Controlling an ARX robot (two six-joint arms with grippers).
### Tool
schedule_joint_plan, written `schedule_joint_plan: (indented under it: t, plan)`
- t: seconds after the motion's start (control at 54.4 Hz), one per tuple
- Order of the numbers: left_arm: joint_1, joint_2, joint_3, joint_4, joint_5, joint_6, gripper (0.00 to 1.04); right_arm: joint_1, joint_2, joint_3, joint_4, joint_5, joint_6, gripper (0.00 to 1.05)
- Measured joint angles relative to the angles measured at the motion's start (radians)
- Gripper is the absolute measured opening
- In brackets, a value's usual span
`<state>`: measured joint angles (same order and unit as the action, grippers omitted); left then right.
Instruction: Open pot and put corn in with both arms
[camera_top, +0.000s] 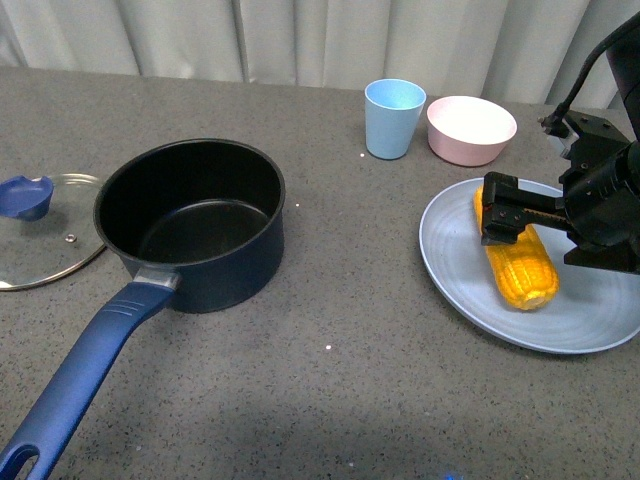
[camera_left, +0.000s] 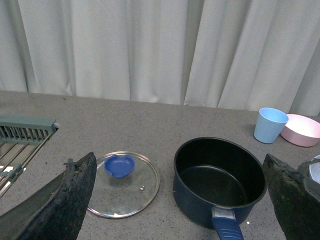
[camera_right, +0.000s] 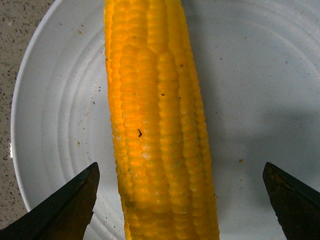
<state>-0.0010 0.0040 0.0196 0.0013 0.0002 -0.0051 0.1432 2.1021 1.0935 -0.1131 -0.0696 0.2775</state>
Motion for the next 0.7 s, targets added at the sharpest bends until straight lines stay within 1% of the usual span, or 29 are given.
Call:
schedule_joint_plan:
  t: [0.092,0.129,0.184,0.423,0.552,0.607,0.662,0.699]
  plan:
    - [0.0,0.0,0.0,0.0,0.0,0.0,0.98,0.003,0.008,0.005,-0.006,0.003,0.0,0.96]
    - [0.0,0.0,0.0,0.0,0.0,0.0,0.98,0.003,0.01,0.005,-0.006,0.004,0.001,0.94]
    - [0.0,0.0,0.0,0.0,0.0,0.0,0.98,0.003,0.011,0.005,-0.007,0.003,0.0,0.87]
    - [0.0,0.0,0.0,0.0,0.0,0.0,0.98,0.002,0.013,0.005,-0.01,-0.018,0.005,0.52]
    - [0.0,0.0,0.0,0.0,0.0,0.0,0.98,0.0,0.005,0.0,0.013,-0.038,0.007,0.37]
    - [0.0,0.0,0.0,0.0,0.0,0.0,0.98,-0.005,-0.021,-0.018,0.029,-0.082,0.01,0.32]
    - [0.0,0.0,0.0,0.0,0.0,0.0,0.98,-0.013,-0.089,-0.062,0.06,-0.198,0.04,0.27]
    - [0.0,0.0,0.0,0.0,0.0,0.0,0.98,-0.018,-0.155,-0.097,0.098,-0.297,0.08,0.24]
